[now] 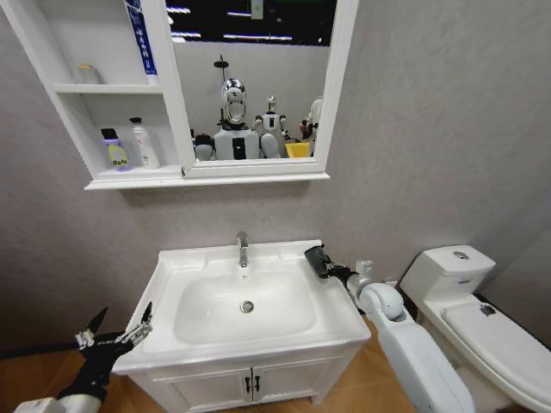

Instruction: Move facial cleanser and shampoo from washbasin to cabinet, then wipe washbasin with towel.

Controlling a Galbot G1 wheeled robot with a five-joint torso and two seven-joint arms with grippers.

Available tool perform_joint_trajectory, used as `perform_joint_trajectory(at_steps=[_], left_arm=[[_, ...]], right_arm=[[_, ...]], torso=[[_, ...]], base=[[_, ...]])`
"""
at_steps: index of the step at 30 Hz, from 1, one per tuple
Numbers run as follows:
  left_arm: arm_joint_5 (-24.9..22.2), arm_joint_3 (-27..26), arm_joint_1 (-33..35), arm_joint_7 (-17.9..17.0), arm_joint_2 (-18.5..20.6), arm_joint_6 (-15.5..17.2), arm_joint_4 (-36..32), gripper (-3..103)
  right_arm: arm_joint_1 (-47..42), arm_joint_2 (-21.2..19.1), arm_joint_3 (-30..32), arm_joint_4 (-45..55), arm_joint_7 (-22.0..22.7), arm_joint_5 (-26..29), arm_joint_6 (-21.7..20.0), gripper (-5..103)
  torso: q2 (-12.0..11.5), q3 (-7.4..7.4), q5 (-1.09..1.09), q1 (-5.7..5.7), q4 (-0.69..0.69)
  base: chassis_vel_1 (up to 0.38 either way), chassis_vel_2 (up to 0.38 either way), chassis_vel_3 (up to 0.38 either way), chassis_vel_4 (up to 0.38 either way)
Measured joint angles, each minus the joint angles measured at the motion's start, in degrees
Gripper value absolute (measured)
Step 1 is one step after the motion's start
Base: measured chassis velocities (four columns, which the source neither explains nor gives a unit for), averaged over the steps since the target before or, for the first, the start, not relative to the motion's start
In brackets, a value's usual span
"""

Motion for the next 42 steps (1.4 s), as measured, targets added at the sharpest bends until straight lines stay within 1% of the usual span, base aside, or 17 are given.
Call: perform_joint_trajectory(at_steps=[3, 4, 6, 11, 14, 15, 18, 19, 21, 22, 25, 29, 33, 36, 37, 40, 42], left_arm=[[0.0, 0.0, 0.0, 0.0, 0.0, 0.0, 0.0, 100], [0.0, 0.0, 0.0, 0.0, 0.0, 0.0, 0.0, 100], [0.0, 0.0, 0.0, 0.0, 0.0, 0.0, 0.0, 100], [0.0, 0.0, 0.0, 0.0, 0.0, 0.0, 0.0, 100], [0.0, 0.0, 0.0, 0.0, 0.0, 0.0, 0.0, 100], [0.0, 0.0, 0.0, 0.0, 0.0, 0.0, 0.0, 100], [0.0, 0.0, 0.0, 0.0, 0.0, 0.0, 0.0, 100], [0.0, 0.0, 0.0, 0.0, 0.0, 0.0, 0.0, 100], [0.0, 0.0, 0.0, 0.0, 0.0, 0.0, 0.0, 100], [0.0, 0.0, 0.0, 0.0, 0.0, 0.0, 0.0, 100], [0.0, 0.0, 0.0, 0.0, 0.0, 0.0, 0.0, 100], [0.0, 0.0, 0.0, 0.0, 0.0, 0.0, 0.0, 100], [0.0, 0.0, 0.0, 0.0, 0.0, 0.0, 0.0, 100], [0.0, 0.0, 0.0, 0.0, 0.0, 0.0, 0.0, 100], [0.0, 0.0, 0.0, 0.0, 0.0, 0.0, 0.0, 100], [0.0, 0.0, 0.0, 0.0, 0.0, 0.0, 0.0, 100], [0.0, 0.0, 0.0, 0.0, 0.0, 0.0, 0.0, 100]], right_arm=[[-0.3, 0.2, -0.1, 0.1, 0.8, -0.2, 0.1, 22], [-0.3, 0.2, -0.1, 0.1, 0.8, -0.2, 0.1, 22], [-0.8, 0.1, 0.0, 0.3, 1.3, -0.2, 0.1, 33], [-1.3, 0.2, 0.3, 0.5, 2.2, -0.2, 0.1, 44], [-1.6, 0.3, 0.4, 1.1, 3.1, -0.4, 0.3, 60], [-1.6, 0.3, 0.4, 1.1, 3.1, -0.4, 0.3, 60], [-2.5, 0.1, 0.4, 3.8, 4.2, -1.4, 1.9, 77], [-2.5, 0.1, 0.4, 3.8, 4.2, -1.4, 1.9, 77], [-3.8, -0.3, 0.4, 7.3, 6.8, -1.8, 2.3, 88], [-3.8, -0.3, 0.4, 7.3, 6.8, -1.8, 2.3, 88], [-5.8, -0.4, 0.5, 10.7, 9.5, -1.6, 2.2, 97], [-12.1, 1.2, 1.7, 19.8, 14.8, -1.6, 2.3, 100], [-16.2, 3.3, 2.4, 25.0, 17.3, -1.9, 2.0, 100], [-25.0, 8.1, 3.0, 33.6, 20.4, -5.9, 1.4, 100], [-25.0, 8.1, 3.0, 33.6, 20.4, -5.9, 1.4, 100], [-30.6, 10.4, 2.7, 37.7, 20.7, -12.6, 2.3, 100], [-32.1, 10.8, 2.5, 38.8, 20.7, -14.1, 2.7, 100]], torso=[[0.0, 0.0, 0.0, 0.0, 0.01], [0.0, 0.0, 0.0, 0.0, 0.01], [0.0, 0.0, 0.0, 0.0, 0.0], [0.0, 0.0, 0.0, 0.0, 0.0], [0.0, 0.0, 0.0, 0.0, 0.0], [0.0, 0.0, 0.0, 0.0, 0.0], [0.0, 0.0, 0.0, 0.0, 0.01], [0.0, 0.0, 0.0, 0.0, 0.01], [0.0, 0.0, -0.01, 0.0, 0.0], [0.0, 0.0, -0.01, 0.0, 0.0], [0.0, 0.0, -0.01, 0.0, 0.0], [0.0, 0.0, 0.0, 0.0, 0.0], [0.0, -0.01, -0.02, 0.0, 0.01], [0.0, -0.01, -0.02, -0.01, -0.01], [0.0, -0.01, -0.02, -0.01, -0.01], [0.0, -0.01, -0.01, -0.01, -0.01], [0.0, -0.01, -0.02, -0.01, -0.01]], base=[[0.0, 0.0, 0.0, 0.0], [0.0, 0.0, 0.0, 0.0], [0.0, 0.0, 0.0, 0.0], [0.0, 0.0, 0.0, 0.0], [0.0, 0.0, 0.0, 0.0], [0.0, 0.0, 0.0, 0.0], [0.0, 0.0, 0.0, 0.0], [0.0, 0.0, 0.0, 0.0], [0.0, 0.0, 0.0, 0.0], [0.0, 0.0, 0.0, 0.0], [0.0, 0.0, 0.0, 0.0], [0.0, 0.0, 0.0, 0.0], [0.0, 0.0, 0.0, 0.0], [0.0, 0.0, 0.0, 0.0], [0.0, 0.0, 0.0, 0.0], [0.0, 0.0, 0.0, 0.0], [0.0, 0.0, 0.0, 0.0]])
